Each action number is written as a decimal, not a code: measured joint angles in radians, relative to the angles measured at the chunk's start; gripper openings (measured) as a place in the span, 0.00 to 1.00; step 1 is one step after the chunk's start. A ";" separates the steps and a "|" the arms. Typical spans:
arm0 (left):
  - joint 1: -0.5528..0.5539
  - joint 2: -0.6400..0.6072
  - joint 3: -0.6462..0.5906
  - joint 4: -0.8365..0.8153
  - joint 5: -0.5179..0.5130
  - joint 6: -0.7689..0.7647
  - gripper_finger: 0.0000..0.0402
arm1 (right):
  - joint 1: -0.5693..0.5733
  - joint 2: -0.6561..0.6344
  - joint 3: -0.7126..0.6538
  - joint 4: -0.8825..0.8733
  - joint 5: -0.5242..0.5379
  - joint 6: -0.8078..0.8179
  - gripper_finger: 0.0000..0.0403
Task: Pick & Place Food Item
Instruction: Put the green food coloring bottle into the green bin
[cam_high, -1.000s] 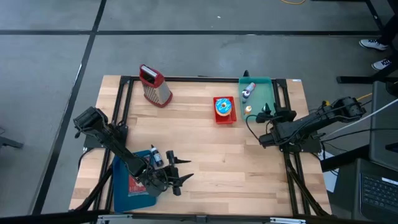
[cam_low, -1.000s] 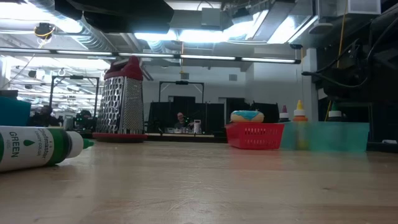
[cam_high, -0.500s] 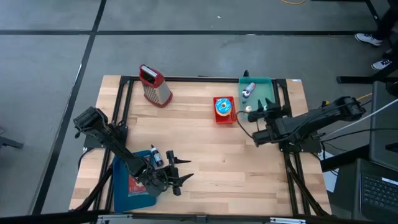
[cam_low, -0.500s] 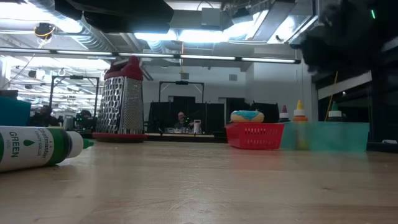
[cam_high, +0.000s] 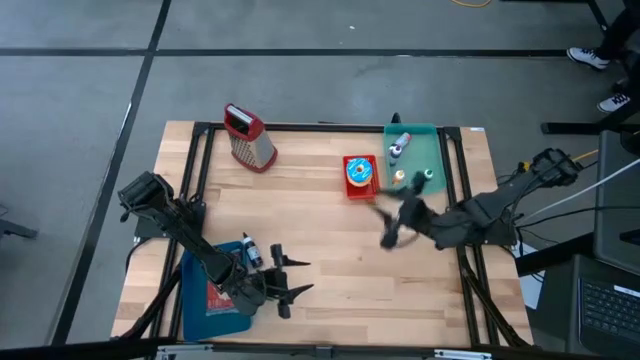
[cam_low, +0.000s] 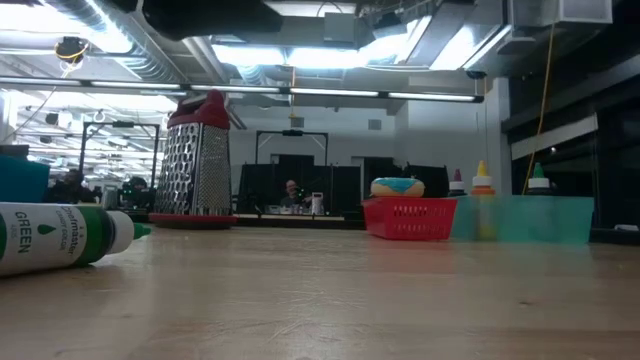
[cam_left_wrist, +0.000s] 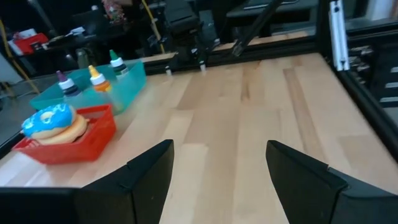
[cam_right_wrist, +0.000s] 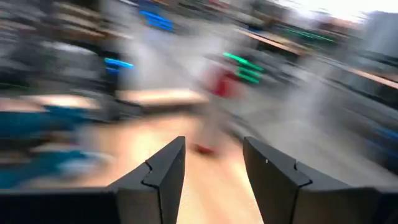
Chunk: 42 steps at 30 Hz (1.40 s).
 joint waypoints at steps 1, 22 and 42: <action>0.000 0.000 0.000 0.008 0.007 0.006 0.62 | 0.006 0.001 0.000 0.094 -0.110 -0.083 0.41; -0.054 -0.041 0.001 -0.126 0.006 -0.184 0.62 | -0.001 0.490 -0.004 0.745 -0.710 -0.124 0.41; -0.052 -0.139 0.222 -1.019 0.317 -1.153 0.62 | 0.011 0.394 -0.001 0.745 -0.715 -0.241 0.41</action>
